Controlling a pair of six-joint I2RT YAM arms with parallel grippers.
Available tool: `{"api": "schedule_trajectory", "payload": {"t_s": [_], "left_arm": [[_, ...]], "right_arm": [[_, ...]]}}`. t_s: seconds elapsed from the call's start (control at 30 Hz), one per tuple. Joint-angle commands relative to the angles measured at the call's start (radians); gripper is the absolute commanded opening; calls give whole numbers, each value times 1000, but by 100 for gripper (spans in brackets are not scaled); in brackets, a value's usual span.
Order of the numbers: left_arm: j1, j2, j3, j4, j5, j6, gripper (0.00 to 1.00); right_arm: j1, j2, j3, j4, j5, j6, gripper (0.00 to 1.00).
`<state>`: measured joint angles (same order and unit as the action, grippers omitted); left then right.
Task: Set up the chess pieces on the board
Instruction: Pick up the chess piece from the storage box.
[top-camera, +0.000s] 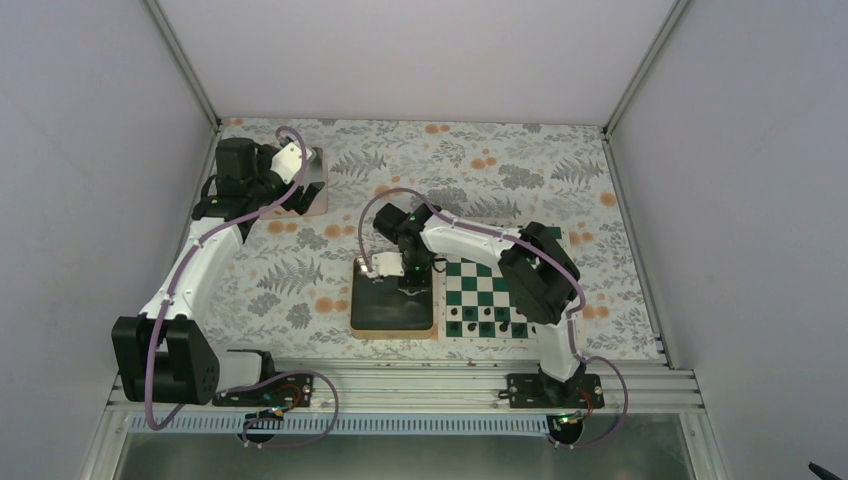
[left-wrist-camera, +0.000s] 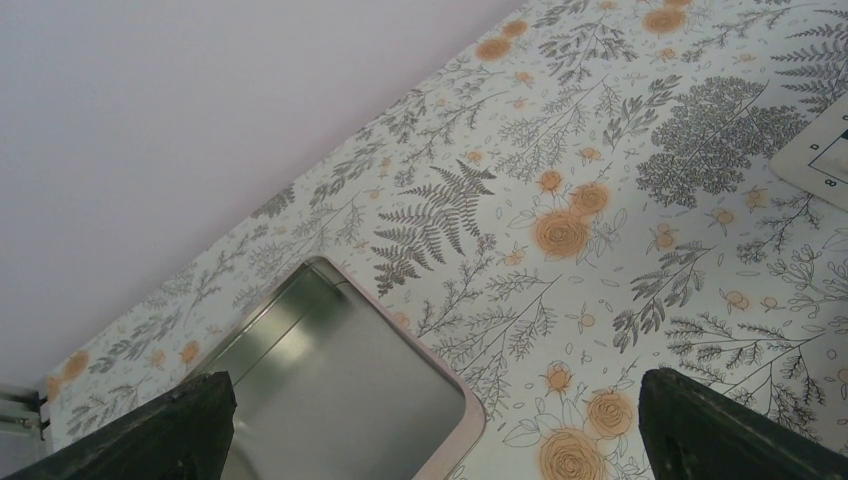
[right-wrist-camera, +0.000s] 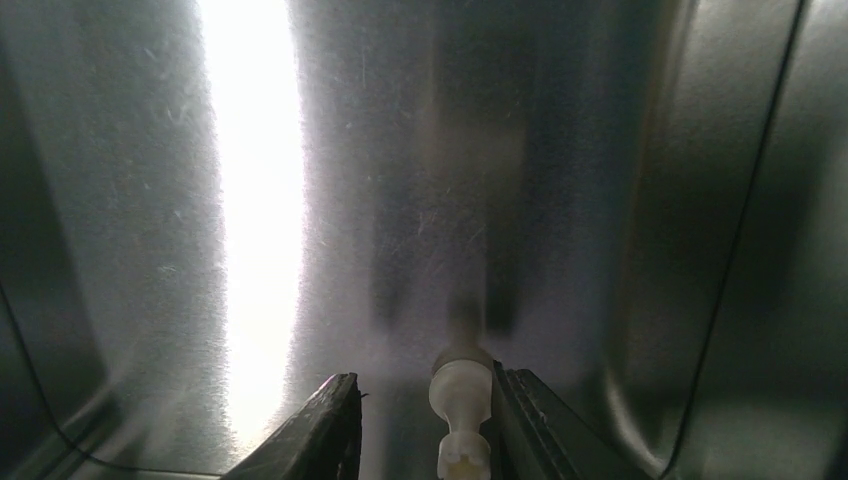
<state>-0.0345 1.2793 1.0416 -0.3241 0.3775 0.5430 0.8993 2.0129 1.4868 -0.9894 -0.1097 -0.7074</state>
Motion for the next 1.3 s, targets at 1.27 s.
{"api": "schedule_trajectory", "payload": {"t_s": [1.27], "left_arm": [[4, 4, 14, 7, 17, 12, 100]], "right_arm": [[-600, -282, 105, -95, 26, -78, 6]]}}
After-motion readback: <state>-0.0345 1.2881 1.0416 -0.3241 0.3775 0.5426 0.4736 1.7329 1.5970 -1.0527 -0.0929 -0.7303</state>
